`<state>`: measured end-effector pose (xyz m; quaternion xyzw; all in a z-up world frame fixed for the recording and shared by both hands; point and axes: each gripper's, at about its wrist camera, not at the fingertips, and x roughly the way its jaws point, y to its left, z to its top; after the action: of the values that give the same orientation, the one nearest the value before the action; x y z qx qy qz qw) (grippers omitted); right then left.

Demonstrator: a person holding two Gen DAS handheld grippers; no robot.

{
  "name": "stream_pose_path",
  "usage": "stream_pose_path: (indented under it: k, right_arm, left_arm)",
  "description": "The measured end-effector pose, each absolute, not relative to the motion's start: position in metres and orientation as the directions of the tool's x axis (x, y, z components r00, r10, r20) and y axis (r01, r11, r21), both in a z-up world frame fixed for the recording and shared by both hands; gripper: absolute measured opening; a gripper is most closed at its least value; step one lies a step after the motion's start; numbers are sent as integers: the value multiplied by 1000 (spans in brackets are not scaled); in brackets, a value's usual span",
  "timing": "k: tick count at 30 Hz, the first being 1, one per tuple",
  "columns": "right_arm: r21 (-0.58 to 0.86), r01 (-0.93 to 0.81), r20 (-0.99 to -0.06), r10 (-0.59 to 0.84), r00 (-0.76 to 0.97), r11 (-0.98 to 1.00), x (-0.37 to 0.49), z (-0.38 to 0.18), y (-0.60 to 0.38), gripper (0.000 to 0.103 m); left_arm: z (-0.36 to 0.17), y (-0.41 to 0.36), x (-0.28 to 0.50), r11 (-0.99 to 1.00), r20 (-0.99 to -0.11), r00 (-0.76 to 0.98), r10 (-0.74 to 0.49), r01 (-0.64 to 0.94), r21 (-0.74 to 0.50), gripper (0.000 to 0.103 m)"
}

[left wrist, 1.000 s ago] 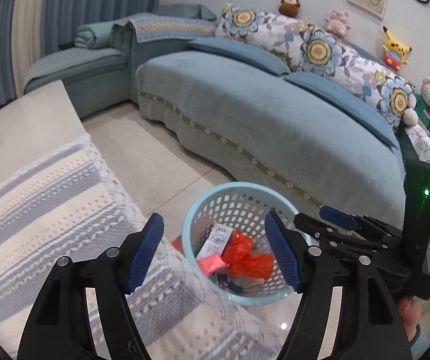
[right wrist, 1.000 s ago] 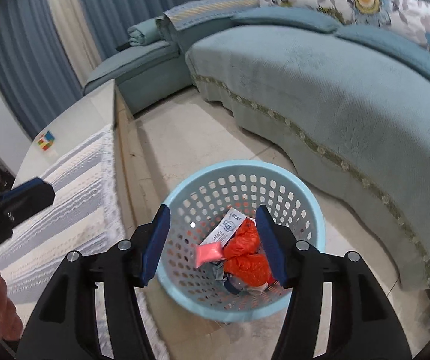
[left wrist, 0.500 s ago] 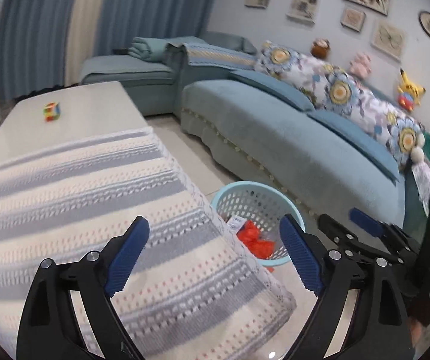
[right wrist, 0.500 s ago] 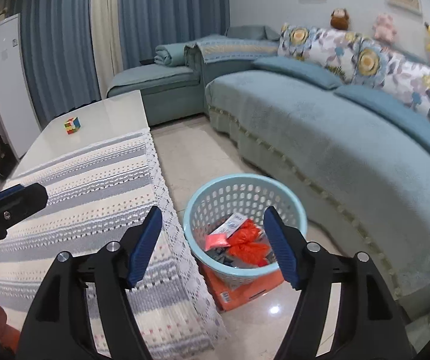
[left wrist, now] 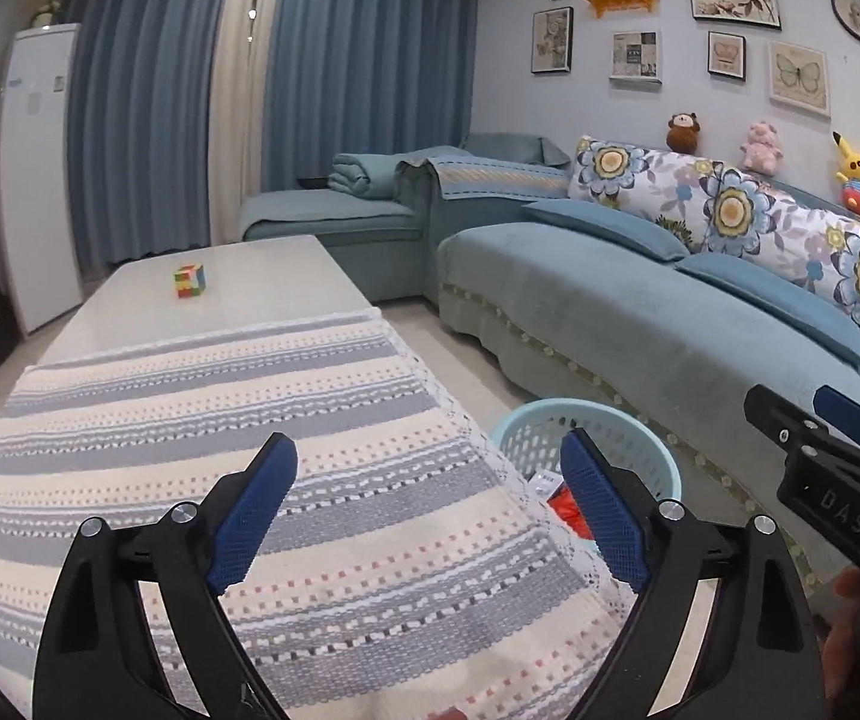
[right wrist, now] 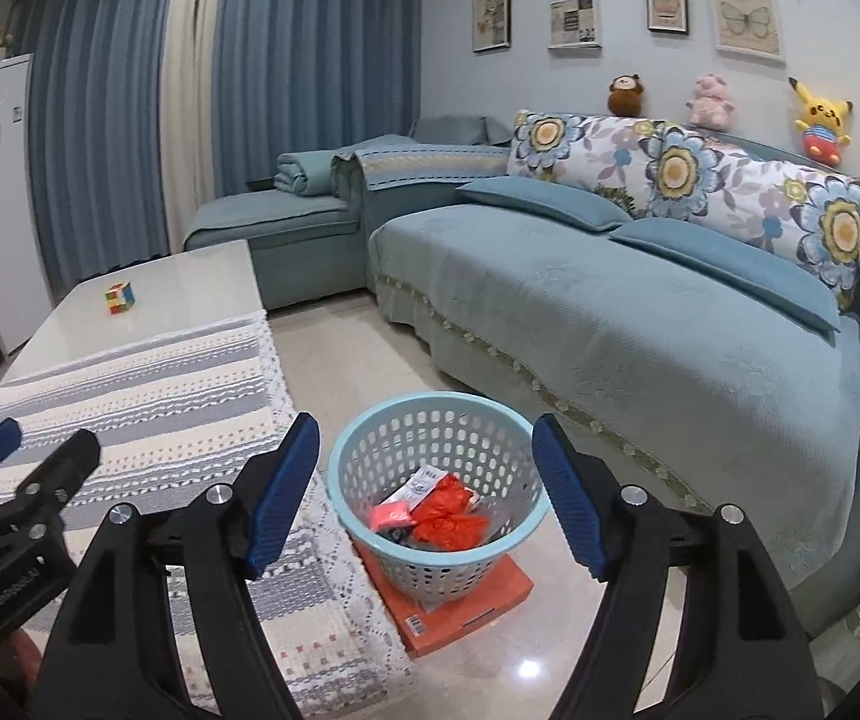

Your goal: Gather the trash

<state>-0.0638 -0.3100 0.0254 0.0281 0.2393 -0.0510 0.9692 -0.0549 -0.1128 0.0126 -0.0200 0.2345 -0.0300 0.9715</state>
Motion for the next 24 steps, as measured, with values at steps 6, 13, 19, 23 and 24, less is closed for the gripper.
stream_pose_path:
  k: [6, 13, 19, 23, 24]
  right_arm:
    - [50, 112, -472, -75, 878, 992, -58, 18, -311, 69]
    - [50, 123, -464, -86, 882, 991, -59, 17, -314, 69]
    - [40, 139, -461, -105, 881, 989, -61, 15, -313, 69]
    - [40, 139, -454, -106, 885, 989, -62, 17, -310, 69]
    - [38, 139, -452, -107, 885, 990, -63, 18, -309, 69]
  left_arm:
    - [13, -116, -54, 997, -449, 891, -72, 57, -47, 89]
    - [13, -117, -55, 997, -446, 892, -68, 50, -52, 90]
    - [13, -118, -54, 998, -445, 894, -55, 41, -41, 90]
    - [12, -119, -54, 998, -443, 895, -55, 43, -37, 91]
    - [12, -118, -54, 998, -443, 895, -55, 43, -38, 91]
